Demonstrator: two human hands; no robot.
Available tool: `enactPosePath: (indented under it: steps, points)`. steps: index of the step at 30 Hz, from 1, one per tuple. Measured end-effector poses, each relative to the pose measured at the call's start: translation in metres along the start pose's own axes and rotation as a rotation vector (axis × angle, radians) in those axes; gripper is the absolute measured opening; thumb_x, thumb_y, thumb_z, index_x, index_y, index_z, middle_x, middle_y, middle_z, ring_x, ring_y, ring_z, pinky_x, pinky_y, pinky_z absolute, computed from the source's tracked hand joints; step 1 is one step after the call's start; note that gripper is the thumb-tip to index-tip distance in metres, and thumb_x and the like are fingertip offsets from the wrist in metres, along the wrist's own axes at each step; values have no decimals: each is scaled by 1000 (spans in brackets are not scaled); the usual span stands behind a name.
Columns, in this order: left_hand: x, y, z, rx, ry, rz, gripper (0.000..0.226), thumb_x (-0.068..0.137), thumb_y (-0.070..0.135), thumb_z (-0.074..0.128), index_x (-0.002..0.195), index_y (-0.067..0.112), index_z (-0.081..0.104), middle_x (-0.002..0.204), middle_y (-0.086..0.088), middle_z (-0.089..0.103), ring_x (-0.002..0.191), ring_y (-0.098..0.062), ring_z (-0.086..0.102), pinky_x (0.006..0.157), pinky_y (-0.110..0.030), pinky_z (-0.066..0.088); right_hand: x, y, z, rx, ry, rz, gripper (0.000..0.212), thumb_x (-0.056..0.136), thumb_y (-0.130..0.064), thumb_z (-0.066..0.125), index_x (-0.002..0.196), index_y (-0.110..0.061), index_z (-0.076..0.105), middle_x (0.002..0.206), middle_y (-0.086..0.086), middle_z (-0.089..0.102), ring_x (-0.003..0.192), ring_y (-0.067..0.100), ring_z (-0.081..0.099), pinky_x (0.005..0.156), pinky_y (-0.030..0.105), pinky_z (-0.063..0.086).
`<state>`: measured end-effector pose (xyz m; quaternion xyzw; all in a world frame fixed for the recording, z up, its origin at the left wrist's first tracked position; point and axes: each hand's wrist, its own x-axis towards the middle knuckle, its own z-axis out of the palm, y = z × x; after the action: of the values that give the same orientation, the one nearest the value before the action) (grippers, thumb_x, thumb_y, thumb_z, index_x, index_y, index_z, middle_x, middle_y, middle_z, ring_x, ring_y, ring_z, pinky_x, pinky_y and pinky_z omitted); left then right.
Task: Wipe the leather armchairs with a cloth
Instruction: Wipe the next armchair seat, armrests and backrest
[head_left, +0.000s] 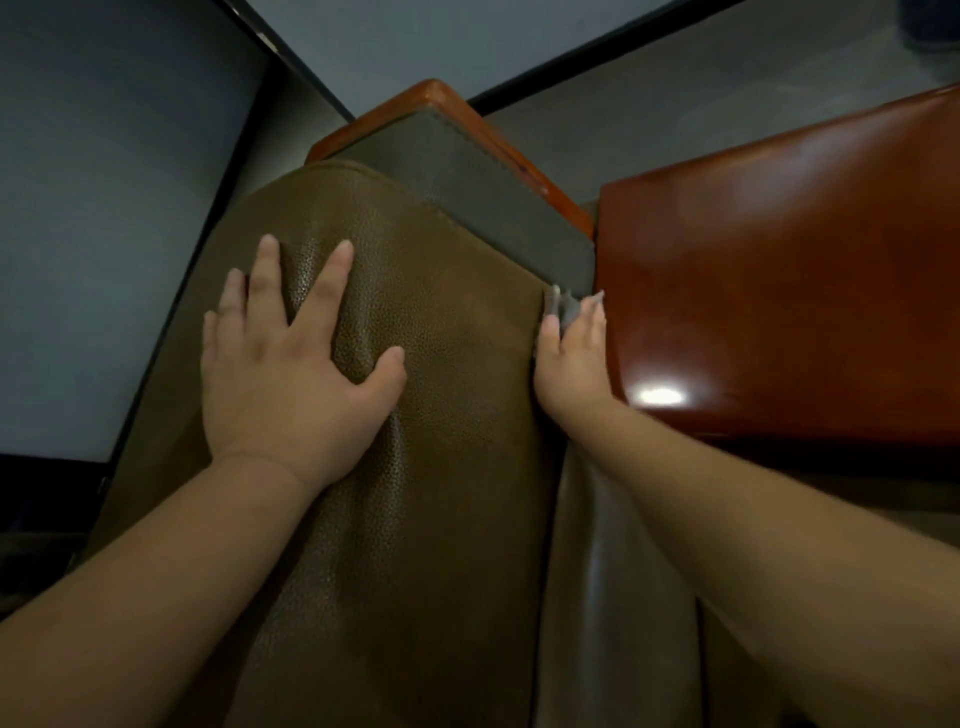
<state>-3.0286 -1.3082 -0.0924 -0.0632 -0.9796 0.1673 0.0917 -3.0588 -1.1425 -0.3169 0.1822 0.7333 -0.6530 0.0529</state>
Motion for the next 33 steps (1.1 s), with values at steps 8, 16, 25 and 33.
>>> enactPosePath:
  steps: [8,16,25,33]
  points:
    - [-3,3,3,22,13,0,90,84,83,40,161,56,3,176,-5,8,160,-42,14,128,-60,17,-184,16,25,-152,-250,-378,73,100,-75,11,154,-47,-30,165,-17,-36,151,4,-33,122,34,-12]
    - [-7,3,-13,15,-53,-22,90,82,85,38,162,56,8,178,-4,5,162,-37,11,129,-58,15,-168,-42,35,-71,-168,-261,72,110,-49,27,165,-20,-8,173,-1,-18,158,18,-18,129,39,-7]
    - [-182,-67,-48,-168,-207,44,76,93,79,26,160,61,-4,175,16,-8,160,-10,-3,127,-44,13,-245,-66,36,-93,-384,-196,77,112,-45,30,163,-12,-17,169,5,-29,157,26,-23,128,39,-10]
    - [-207,-79,-27,-183,-155,-19,74,100,70,25,164,50,-5,177,9,-7,162,-14,-5,132,-45,9,-315,-62,45,-184,-374,-821,75,107,-49,31,163,-29,-14,170,-9,-25,156,13,-24,126,40,-6]
